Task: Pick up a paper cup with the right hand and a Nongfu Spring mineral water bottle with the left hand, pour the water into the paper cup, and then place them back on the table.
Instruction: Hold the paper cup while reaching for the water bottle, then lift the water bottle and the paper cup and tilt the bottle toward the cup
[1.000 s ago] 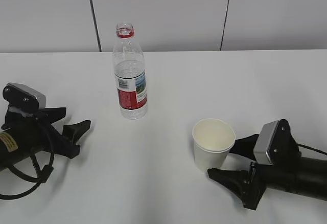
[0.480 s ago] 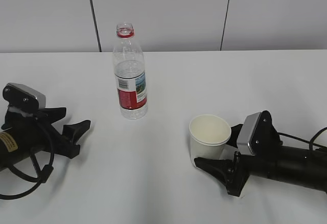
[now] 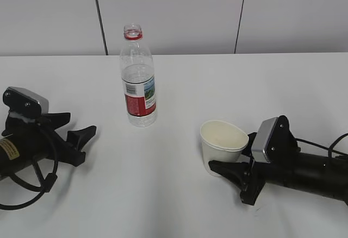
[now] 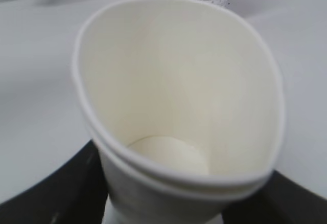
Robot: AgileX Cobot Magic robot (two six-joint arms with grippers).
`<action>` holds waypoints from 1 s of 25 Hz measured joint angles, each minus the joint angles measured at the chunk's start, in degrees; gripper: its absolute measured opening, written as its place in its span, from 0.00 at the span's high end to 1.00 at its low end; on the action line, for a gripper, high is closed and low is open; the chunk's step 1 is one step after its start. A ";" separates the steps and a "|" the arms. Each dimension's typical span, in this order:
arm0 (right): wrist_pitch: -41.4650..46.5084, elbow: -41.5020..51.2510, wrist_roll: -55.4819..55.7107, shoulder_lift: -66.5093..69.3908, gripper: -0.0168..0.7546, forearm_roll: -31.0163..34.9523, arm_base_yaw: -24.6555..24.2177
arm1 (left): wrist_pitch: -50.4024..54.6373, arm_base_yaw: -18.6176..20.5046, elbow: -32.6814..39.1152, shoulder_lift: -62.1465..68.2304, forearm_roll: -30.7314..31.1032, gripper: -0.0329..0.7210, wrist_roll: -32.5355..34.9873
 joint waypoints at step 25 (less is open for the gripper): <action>0.04 -14.25 -0.35 0.58 0.46 13.10 0.09 | -0.01 -4.70 -12.28 2.54 7.46 0.30 -3.01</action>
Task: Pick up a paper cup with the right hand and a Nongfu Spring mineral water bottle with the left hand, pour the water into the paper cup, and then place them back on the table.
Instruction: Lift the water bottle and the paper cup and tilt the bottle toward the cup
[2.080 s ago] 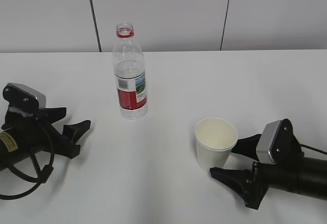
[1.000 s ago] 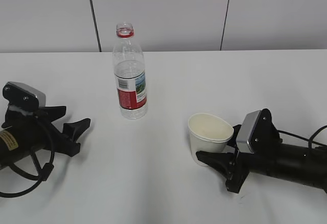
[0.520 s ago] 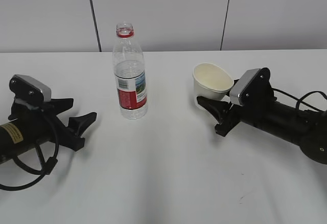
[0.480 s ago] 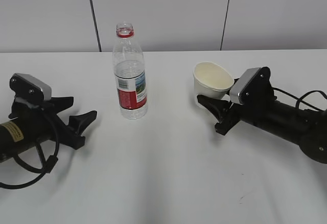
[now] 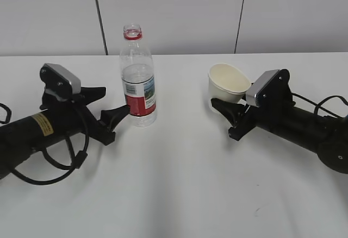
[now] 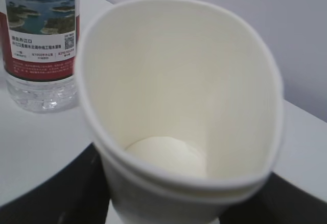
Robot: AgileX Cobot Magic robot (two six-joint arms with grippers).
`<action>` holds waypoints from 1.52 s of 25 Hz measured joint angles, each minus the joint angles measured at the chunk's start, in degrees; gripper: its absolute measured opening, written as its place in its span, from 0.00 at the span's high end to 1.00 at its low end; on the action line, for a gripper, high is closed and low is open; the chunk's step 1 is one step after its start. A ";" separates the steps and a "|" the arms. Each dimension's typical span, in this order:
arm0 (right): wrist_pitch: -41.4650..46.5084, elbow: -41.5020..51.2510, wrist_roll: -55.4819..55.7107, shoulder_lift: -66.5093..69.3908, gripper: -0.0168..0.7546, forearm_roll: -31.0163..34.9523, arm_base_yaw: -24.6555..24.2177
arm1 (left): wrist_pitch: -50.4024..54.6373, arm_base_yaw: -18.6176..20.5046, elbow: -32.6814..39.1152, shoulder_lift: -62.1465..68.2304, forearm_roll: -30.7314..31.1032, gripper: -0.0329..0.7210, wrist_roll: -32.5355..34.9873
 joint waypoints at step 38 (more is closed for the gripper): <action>0.09 0.00 1.21 0.02 0.46 -0.43 0.00 | 1.24 -4.84 -13.97 9.72 -3.21 0.42 -15.63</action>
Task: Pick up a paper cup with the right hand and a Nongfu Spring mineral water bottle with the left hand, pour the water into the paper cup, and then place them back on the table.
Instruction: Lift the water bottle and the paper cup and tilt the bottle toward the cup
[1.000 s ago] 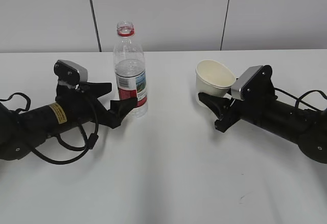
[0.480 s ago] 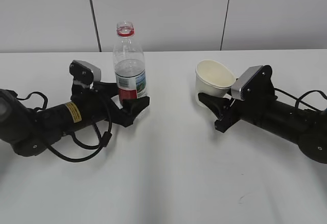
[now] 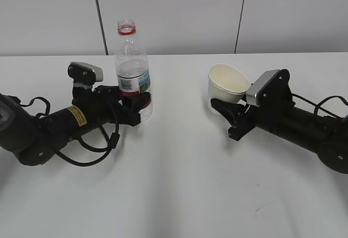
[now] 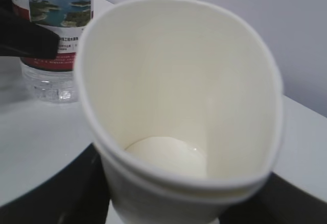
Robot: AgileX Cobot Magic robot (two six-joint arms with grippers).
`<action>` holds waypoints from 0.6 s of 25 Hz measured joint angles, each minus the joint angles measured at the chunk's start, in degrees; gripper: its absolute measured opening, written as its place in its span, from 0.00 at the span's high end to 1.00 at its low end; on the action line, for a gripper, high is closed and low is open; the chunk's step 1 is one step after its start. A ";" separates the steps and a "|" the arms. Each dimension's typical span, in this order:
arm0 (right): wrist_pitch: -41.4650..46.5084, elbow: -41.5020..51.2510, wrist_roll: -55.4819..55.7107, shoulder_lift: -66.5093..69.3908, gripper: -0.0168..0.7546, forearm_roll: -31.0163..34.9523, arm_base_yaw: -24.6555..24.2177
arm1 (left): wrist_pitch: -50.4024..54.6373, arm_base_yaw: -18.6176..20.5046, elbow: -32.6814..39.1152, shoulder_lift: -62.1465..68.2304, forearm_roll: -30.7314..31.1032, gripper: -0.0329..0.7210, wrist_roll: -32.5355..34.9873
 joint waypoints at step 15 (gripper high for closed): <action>5.61 0.00 7.48 -4.06 0.46 -10.09 0.00 | 2.18 0.06 0.00 -1.31 4.92 0.50 0.69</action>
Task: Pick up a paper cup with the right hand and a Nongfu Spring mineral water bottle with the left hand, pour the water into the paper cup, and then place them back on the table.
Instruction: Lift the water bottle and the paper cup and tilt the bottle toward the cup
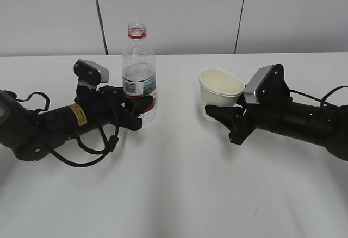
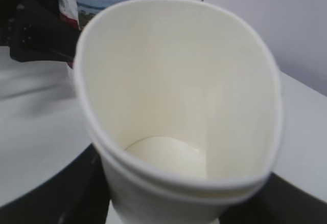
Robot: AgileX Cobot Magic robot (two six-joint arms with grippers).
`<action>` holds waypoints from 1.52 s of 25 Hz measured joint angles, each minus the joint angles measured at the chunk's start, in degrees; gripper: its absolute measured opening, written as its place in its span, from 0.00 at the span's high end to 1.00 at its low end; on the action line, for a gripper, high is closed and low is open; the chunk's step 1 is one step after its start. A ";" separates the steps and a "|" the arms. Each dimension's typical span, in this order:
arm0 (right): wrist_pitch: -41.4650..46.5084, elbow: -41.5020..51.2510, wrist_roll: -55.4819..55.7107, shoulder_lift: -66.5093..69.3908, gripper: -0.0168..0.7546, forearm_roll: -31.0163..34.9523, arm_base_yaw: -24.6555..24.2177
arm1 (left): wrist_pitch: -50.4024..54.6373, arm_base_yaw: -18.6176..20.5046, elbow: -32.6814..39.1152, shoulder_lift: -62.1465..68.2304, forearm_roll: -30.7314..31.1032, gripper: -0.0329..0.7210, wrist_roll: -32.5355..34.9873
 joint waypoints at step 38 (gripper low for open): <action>11.04 -5.84 18.58 -2.58 0.46 -18.29 0.13 | 36.26 -1.83 -5.80 -13.91 10.22 0.50 12.14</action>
